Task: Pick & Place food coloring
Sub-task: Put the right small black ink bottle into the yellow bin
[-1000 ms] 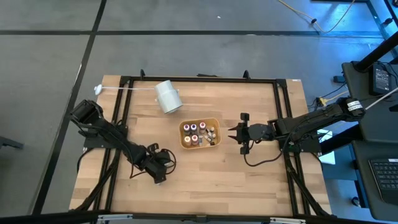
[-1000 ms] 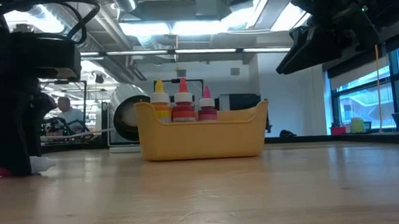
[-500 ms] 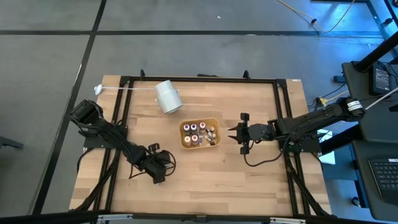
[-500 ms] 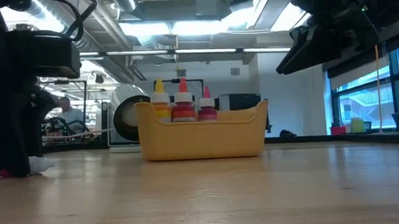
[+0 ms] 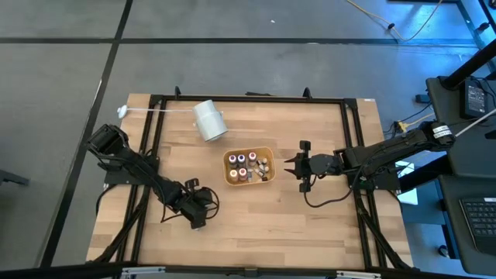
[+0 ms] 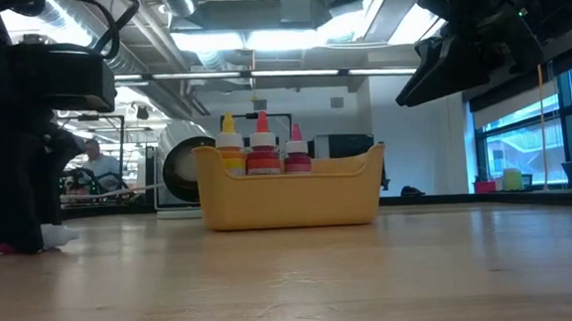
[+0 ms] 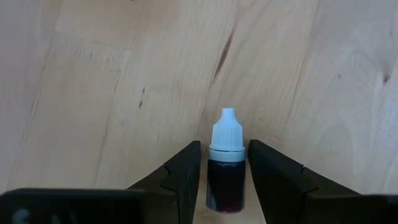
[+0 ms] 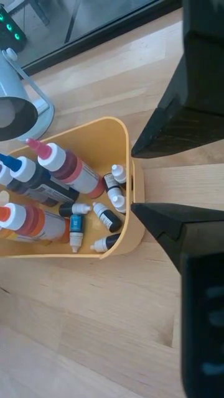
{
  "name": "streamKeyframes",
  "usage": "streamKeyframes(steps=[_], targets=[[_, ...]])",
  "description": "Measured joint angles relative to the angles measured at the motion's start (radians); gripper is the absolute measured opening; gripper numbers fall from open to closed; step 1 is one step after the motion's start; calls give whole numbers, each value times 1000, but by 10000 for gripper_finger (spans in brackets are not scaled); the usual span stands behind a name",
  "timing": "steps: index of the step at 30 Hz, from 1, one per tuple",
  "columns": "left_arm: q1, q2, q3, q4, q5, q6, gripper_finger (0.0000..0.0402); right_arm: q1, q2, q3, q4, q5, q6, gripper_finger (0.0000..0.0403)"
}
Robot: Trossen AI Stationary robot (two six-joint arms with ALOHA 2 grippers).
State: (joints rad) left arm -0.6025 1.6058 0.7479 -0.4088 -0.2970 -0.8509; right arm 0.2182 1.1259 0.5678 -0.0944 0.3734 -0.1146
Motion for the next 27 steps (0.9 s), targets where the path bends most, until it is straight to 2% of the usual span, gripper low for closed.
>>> streamKeyframes(steps=[5,15,19,27], targets=[[0,0,0,0,0,0,129,0,0,0,0,0,0,129],[5,-3,1,6,15,0,77,0,0,0,0,0,-3,129],[15,-20,5,15,27,-1,72,0,0,0,0,0,-22,129],[97,-84,141,25,1,14,75,0,0,0,0,1,-26,129]])
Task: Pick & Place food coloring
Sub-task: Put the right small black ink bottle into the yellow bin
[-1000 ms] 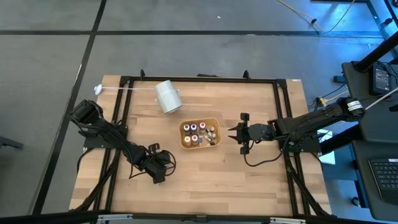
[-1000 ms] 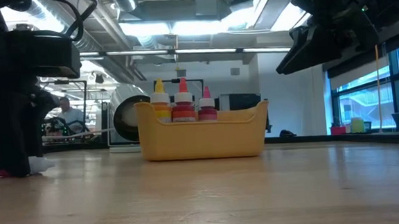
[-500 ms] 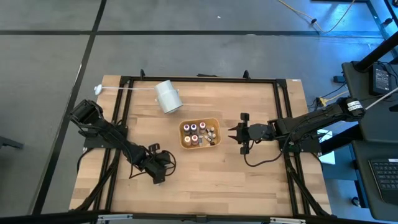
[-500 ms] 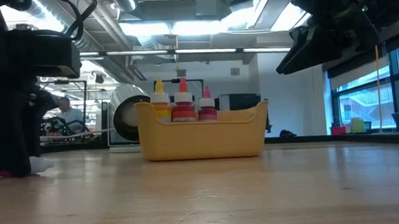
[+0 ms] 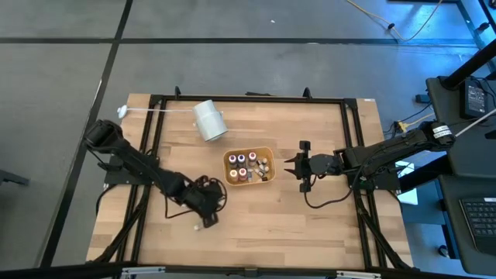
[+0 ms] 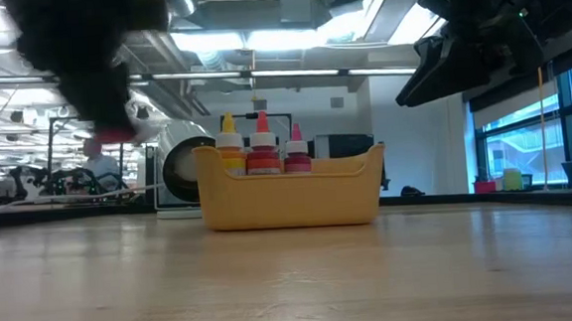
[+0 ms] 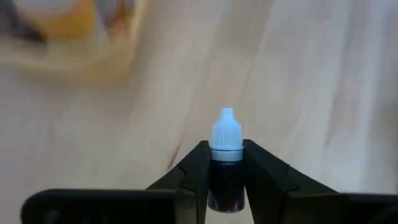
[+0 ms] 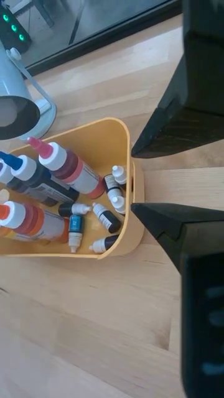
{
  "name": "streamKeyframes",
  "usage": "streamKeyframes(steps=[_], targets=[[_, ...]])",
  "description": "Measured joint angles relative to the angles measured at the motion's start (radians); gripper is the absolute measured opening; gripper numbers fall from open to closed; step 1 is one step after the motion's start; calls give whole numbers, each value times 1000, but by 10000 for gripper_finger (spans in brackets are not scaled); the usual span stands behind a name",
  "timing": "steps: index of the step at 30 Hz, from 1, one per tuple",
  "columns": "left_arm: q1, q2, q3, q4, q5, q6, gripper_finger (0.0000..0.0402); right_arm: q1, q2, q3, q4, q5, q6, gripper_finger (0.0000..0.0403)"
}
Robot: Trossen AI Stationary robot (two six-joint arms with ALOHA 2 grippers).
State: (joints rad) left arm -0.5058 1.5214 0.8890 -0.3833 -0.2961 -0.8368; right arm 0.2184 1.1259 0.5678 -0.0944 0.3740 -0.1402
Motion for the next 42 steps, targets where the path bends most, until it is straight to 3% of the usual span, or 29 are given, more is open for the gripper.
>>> streamKeyframes(steps=[3,7,16,23,30,37,39,42], targets=[[48,-14,48,64,-5,102,76,0,0,0,0,0,0,129],[105,-19,87,234,1,351,80,0,0,0,0,0,0,129],[249,42,89,624,35,751,77,0,0,0,0,0,0,129],[345,162,89,839,201,841,79,0,0,0,-3,0,0,129],[415,271,88,835,178,791,82,0,0,0,-5,0,0,129],[444,287,89,778,175,788,77,0,0,0,-6,0,0,129],[451,287,93,738,178,782,76,0,0,0,-6,0,0,129],[463,288,184,536,207,773,76,0,0,0,-5,0,-4,129]])
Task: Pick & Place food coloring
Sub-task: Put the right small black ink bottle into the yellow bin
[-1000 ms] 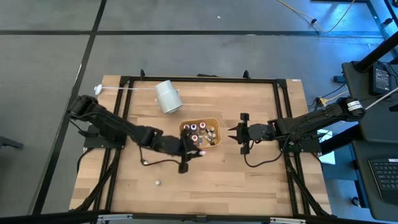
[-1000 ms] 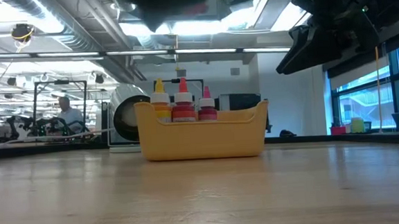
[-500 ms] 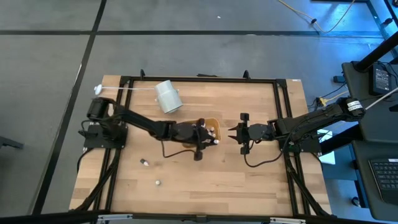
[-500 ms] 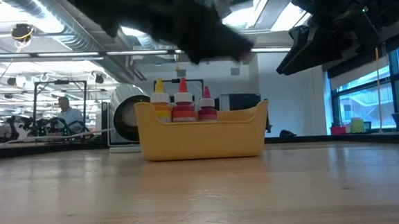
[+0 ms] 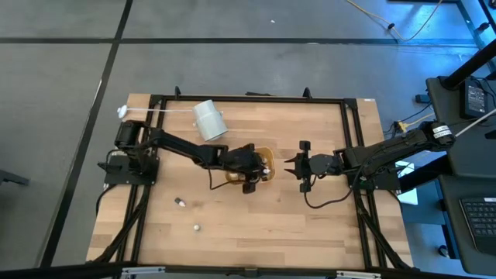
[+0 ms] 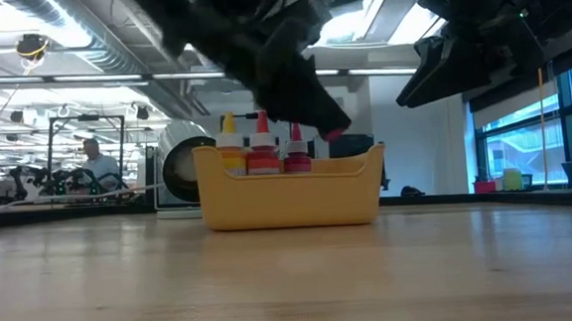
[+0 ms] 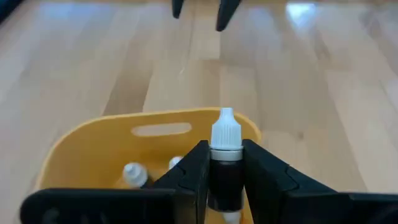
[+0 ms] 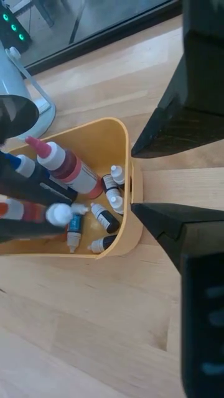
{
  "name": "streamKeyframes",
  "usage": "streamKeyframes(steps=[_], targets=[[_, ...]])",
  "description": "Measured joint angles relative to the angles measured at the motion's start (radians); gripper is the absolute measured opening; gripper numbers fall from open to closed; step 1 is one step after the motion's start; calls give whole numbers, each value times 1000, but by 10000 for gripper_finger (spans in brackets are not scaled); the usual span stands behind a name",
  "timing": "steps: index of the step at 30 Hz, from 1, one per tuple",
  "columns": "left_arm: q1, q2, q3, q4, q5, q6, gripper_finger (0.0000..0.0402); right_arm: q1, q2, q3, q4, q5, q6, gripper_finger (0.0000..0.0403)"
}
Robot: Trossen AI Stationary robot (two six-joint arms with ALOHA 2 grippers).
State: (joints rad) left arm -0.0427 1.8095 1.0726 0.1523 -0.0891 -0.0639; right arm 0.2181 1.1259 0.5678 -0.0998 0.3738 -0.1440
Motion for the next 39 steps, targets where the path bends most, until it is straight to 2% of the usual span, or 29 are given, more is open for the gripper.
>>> streamKeyframes(steps=[5,10,18,39], targets=[[1,42,206,-346,-59,-2,76,0,0,0,1,0,-15,129],[1,121,324,-455,-62,-2,77,0,0,0,1,0,-15,129],[4,186,354,-491,-41,-2,90,0,0,0,-1,0,-13,129],[-3,187,354,-487,-40,-2,107,0,0,0,-2,0,5,129]])
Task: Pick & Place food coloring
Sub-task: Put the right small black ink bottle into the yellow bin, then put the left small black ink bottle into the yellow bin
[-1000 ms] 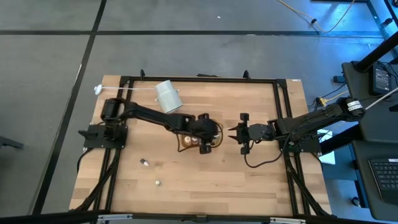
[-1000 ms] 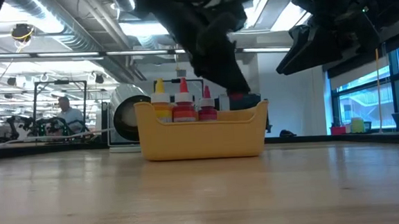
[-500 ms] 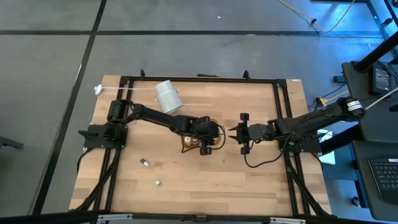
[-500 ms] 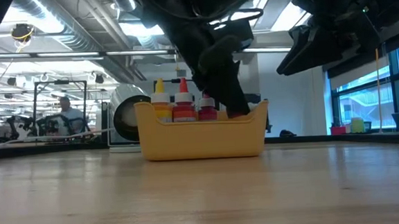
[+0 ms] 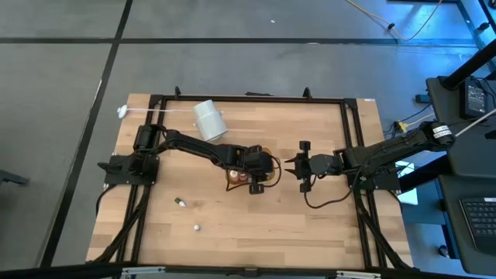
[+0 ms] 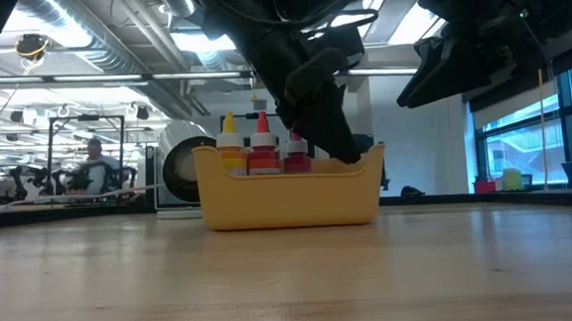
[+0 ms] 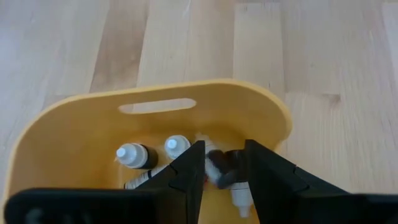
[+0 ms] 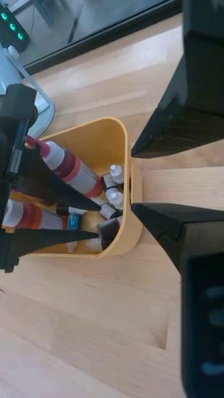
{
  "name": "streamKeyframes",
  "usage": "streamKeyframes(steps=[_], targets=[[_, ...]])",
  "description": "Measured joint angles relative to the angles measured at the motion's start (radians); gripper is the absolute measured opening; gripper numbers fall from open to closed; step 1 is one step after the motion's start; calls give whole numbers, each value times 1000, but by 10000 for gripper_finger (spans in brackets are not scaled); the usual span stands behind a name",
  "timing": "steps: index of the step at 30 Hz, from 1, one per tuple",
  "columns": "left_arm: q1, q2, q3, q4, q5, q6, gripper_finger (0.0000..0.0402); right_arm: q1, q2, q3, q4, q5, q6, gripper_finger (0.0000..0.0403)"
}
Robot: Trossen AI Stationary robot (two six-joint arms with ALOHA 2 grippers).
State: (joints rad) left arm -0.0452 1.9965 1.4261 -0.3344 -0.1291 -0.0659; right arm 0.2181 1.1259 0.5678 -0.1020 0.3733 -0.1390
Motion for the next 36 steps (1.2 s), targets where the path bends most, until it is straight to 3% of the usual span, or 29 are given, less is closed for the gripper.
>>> streamKeyframes(steps=[5,11,21,25,29,36], targets=[[-1,-18,0,-25,-7,19,124,0,0,0,0,0,0,129],[-15,-182,1,-146,-6,44,134,0,0,0,-4,0,0,129],[-156,-410,-36,-595,-4,-41,134,0,0,0,-36,0,3,129],[-264,-476,-155,-596,-27,-174,131,0,0,0,-38,0,3,129],[-367,-548,-313,-493,-88,-325,130,0,0,0,-37,0,2,129],[-499,-675,-546,-445,-131,-765,131,0,0,0,-28,0,2,129]])
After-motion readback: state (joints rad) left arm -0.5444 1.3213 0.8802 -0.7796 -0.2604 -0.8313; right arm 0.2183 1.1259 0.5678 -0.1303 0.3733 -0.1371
